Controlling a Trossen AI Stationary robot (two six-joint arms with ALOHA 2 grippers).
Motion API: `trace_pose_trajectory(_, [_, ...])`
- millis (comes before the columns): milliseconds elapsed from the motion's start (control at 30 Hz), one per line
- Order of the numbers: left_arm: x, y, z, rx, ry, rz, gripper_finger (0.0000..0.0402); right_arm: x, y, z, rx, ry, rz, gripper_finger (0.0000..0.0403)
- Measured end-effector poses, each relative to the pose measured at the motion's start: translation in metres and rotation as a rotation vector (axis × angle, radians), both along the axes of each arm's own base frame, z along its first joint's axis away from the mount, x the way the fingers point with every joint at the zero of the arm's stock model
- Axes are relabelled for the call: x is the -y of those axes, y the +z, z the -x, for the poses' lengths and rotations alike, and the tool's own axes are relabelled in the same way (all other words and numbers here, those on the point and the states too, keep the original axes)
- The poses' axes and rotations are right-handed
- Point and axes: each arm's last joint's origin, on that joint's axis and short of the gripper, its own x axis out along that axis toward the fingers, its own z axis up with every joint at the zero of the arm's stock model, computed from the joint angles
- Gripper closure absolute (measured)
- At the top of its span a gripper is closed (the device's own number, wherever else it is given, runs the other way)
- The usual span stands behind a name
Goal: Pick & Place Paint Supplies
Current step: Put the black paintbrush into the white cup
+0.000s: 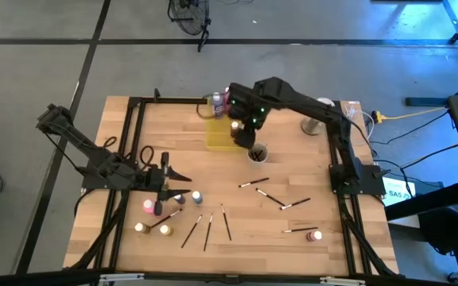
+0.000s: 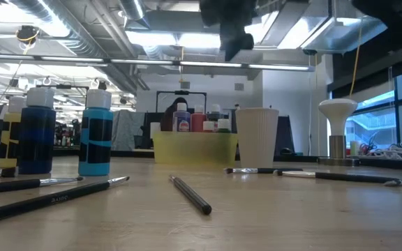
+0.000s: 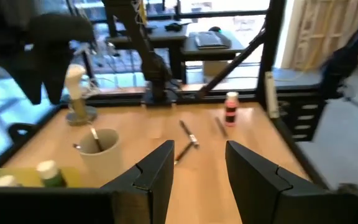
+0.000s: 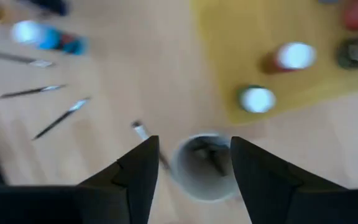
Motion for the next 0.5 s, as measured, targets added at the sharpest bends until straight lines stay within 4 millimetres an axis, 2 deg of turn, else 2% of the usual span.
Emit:
trace_pose_trajectory(200, [0.001,0.034,0.005,-0.033,-0.136,0.092,0.0257,-0.059,0.01,-0.001,0.027,0.15,-0.004,0.0201])
trace_pose_trajectory(500, [0.006,0.046,0.006,0.055,-0.27,-0.097,0.0203,-0.149,0.008,0.002,0.025,0.421,0.025,0.0201])
